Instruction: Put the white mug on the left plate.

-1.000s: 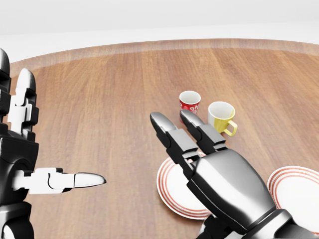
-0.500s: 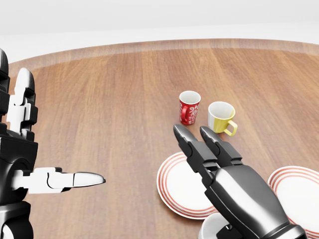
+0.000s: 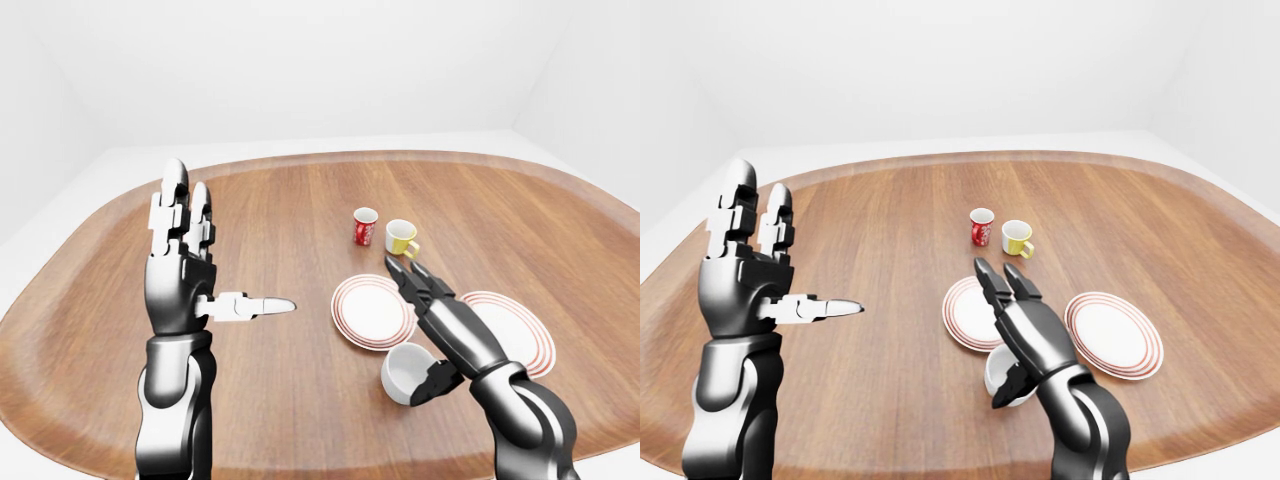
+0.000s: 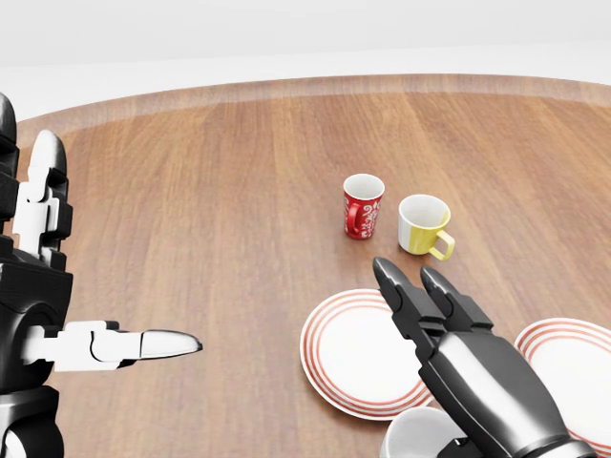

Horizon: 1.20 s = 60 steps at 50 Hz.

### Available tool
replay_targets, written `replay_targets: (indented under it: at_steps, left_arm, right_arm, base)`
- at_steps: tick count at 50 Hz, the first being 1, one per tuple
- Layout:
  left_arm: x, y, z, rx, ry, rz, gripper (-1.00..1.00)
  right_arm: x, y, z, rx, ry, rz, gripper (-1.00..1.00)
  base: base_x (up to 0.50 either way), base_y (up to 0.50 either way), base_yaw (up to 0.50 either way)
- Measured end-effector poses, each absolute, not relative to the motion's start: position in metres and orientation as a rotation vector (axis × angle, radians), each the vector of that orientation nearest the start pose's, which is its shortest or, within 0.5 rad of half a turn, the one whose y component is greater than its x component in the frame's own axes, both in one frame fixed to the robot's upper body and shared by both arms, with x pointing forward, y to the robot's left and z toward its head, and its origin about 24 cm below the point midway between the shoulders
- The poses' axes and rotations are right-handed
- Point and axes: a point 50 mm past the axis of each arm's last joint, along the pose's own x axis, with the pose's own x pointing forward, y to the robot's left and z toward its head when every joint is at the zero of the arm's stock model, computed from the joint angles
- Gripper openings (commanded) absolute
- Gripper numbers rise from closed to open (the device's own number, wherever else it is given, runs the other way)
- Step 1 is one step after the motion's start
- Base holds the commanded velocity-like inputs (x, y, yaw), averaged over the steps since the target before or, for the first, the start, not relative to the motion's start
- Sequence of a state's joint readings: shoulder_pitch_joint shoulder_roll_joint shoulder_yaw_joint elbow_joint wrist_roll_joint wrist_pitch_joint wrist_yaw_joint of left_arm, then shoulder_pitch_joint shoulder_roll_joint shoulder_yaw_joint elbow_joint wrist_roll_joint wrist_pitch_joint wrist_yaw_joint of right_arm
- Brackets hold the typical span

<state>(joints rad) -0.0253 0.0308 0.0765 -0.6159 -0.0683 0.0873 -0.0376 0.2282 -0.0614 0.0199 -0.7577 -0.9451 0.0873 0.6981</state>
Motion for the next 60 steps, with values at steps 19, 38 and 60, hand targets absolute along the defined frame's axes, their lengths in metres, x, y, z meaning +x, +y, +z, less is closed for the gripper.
replay_targets:
  at_steps: [19,38,60]
  left_arm:
    - [0.223,0.163,0.176,-0.007,-0.549,-0.004,1.0]
    - [0.223,0.162,0.176,-0.007,-0.549,-0.005,1.0]
    - [0.222,0.162,0.176,-0.008,-0.551,-0.006,1.0]
  right_arm:
    - [0.193,-0.157,0.12,-1.147,0.05,0.281,1.0]
    - [0.197,-0.156,0.098,-1.188,0.158,0.318,1.0]
    - [0.201,-0.152,0.084,-1.208,0.204,0.358,1.0]
  base:
    - [0.0,0.0,0.0]
    - [0.0,0.0,0.0]
    - [0.0,0.0,0.0]
